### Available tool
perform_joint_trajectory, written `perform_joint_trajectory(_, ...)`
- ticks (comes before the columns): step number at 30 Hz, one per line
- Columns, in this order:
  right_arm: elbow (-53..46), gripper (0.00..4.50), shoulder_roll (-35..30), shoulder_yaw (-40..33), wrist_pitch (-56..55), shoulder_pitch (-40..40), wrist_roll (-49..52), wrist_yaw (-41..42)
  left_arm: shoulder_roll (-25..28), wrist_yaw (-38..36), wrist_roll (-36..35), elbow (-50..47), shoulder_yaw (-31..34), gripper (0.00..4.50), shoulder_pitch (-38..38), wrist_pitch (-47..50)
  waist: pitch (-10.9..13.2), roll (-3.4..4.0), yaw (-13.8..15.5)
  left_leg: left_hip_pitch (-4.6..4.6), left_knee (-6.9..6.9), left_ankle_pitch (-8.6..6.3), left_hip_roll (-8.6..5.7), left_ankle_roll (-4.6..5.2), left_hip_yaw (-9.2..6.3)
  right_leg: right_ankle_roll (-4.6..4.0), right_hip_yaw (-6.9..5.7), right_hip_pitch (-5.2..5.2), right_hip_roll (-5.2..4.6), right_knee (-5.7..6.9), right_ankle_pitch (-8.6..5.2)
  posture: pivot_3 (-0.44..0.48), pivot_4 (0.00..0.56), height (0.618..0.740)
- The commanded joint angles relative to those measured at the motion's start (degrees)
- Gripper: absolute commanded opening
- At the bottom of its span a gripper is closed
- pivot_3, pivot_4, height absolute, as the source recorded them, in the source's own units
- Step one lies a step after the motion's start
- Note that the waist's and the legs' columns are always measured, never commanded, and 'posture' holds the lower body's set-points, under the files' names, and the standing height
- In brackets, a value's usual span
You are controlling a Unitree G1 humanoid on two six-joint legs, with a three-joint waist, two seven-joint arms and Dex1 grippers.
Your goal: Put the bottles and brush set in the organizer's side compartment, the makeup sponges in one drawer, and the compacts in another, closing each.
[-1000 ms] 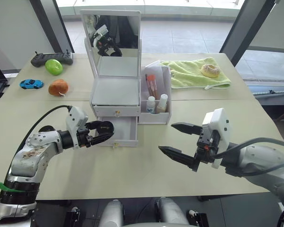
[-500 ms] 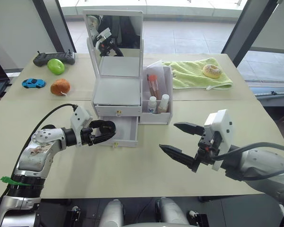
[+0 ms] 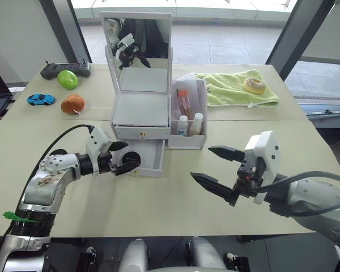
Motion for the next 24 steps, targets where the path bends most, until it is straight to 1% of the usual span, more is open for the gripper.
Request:
perform_joint_trajectory(1,-1.70,4.50,-0.04,-0.87,-1.83,0.18,1.03,-0.14,-0.22,0.57,-1.64,-1.89,2.38,4.48,-1.11,1.21,0.00,0.00,0.00,0.00,0.00,0.00,0.00,0.00,0.00,0.01,0.00,0.00,0.00,0.00,0.00,0.000,0.150,0.740)
perform_joint_trajectory(6,-1.42,4.50,-0.18,-0.97,-1.81,0.10,0.92,0.26,-0.04,0.64,-4.43,-4.07,4.28,4.48,-1.05,4.16,0.00,0.00,0.01,-0.01,0.01,0.00,0.00,0.00,-0.01,0.02,-0.01,0.00,0.01,0.00,0.01,0.000,0.150,0.740)
perform_joint_trajectory(8,-1.18,4.50,-0.42,-1.55,-1.85,0.38,0.96,0.66,1.24,-0.05,-7.60,-5.23,7.39,4.48,0.26,7.09,0.00,0.00,-0.01,-0.01,0.01,0.00,0.00,0.00,-0.02,0.02,-0.01,0.00,0.01,0.01,0.01,0.000,0.150,0.740)
perform_joint_trajectory(10,-0.84,4.50,-1.39,-4.03,-1.86,2.29,0.92,1.88,3.58,-0.81,-10.00,-6.15,11.34,4.48,2.74,9.70,0.00,0.00,-0.14,-0.01,0.01,0.00,0.01,0.00,-0.04,0.03,-0.02,-0.01,0.02,0.01,0.01,0.000,0.150,0.740)
perform_joint_trajectory(13,0.19,4.50,-3.08,-11.34,-1.96,8.82,0.15,5.15,7.24,-1.13,-11.49,-5.66,17.64,4.48,6.85,11.66,0.00,0.02,-0.31,0.01,-0.04,0.00,0.04,0.00,-0.05,0.03,-0.01,0.00,0.05,0.03,0.00,0.000,0.150,0.740)
perform_joint_trajectory(15,0.97,4.50,-3.39,-15.85,-2.21,13.18,-0.70,7.26,8.93,-1.08,-11.25,-4.66,20.28,4.48,8.78,11.64,0.00,0.01,-0.16,0.05,-0.04,0.00,0.04,0.00,-0.05,0.04,-0.03,0.00,0.04,0.02,-0.01,0.000,0.150,0.740)
perform_joint_trajectory(17,2.13,4.50,-3.26,-21.43,-2.31,19.48,-3.86,10.99,10.78,-1.23,-9.90,-1.56,23.40,4.48,10.79,10.24,0.00,0.00,0.29,0.09,0.00,0.00,0.04,0.00,-0.03,0.04,-0.02,0.03,0.02,0.01,-0.02,0.000,0.150,0.740)
perform_joint_trajectory(18,2.72,4.50,-2.84,-24.34,-2.48,22.55,-5.11,13.01,11.64,-0.95,-8.80,0.76,24.93,4.48,11.58,8.93,0.00,0.00,0.37,0.07,-0.01,0.00,0.00,0.00,-0.04,0.04,-0.03,0.03,-0.01,-0.03,-0.02,0.000,0.150,0.740)
perform_joint_trajectory(20,5.54,4.50,-0.63,-32.07,-3.75,28.82,-7.51,17.31,14.49,-1.27,-5.38,8.57,28.17,4.48,14.10,4.61,0.00,-0.05,0.31,0.14,-0.01,0.00,0.00,-0.01,-0.01,-0.08,-0.03,0.07,-0.03,-0.04,-0.13,0.000,0.150,0.740)
perform_joint_trajectory(21,6.42,4.50,0.08,-34.33,-4.33,30.65,-8.30,18.78,15.33,-1.47,-4.43,11.01,28.95,4.48,14.74,3.16,-0.01,-0.09,0.28,0.15,-0.03,-0.01,0.00,-0.01,0.00,-0.26,-0.02,0.06,-0.03,-0.06,-0.23,0.000,0.150,0.740)
perform_joint_trajectory(23,8.46,4.50,1.30,-38.35,-5.57,34.03,-10.23,22.08,16.82,-2.10,-2.25,16.71,29.92,4.48,15.85,-1.02,-0.01,-0.09,0.22,0.19,-0.05,-0.01,0.02,-0.01,0.04,-0.30,-0.02,0.02,-0.03,-0.05,-0.26,0.000,0.150,0.740)
perform_joint_trajectory(24,10.91,4.50,2.73,-42.65,-6.50,37.27,-11.49,25.09,18.31,-1.40,-0.34,22.07,31.47,4.48,17.17,-4.25,0.00,-0.09,0.24,0.20,-0.08,-0.01,0.02,-0.01,0.08,-0.32,-0.01,0.02,-0.05,-0.05,-0.27,0.000,0.150,0.740)
